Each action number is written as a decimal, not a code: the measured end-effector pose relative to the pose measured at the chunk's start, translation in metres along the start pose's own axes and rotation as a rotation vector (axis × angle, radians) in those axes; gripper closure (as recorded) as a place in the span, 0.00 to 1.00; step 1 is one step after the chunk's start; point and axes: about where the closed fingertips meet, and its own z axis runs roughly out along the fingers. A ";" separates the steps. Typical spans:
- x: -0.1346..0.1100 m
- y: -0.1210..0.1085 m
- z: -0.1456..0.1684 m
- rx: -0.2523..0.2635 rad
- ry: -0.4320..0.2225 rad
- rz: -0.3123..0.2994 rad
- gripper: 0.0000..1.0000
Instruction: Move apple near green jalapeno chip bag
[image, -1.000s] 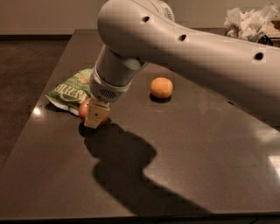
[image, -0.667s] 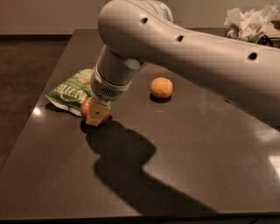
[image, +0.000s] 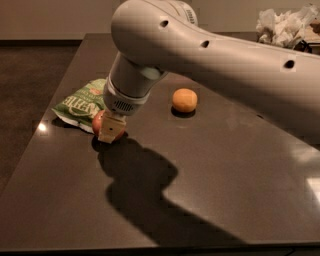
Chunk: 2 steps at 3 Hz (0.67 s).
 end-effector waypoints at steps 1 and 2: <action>-0.001 0.001 0.000 0.000 0.001 -0.002 0.12; -0.002 0.002 -0.001 0.001 0.001 -0.005 0.00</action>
Offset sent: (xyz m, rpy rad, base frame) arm -0.0009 0.0006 0.0002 -0.0010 -0.0009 0.0018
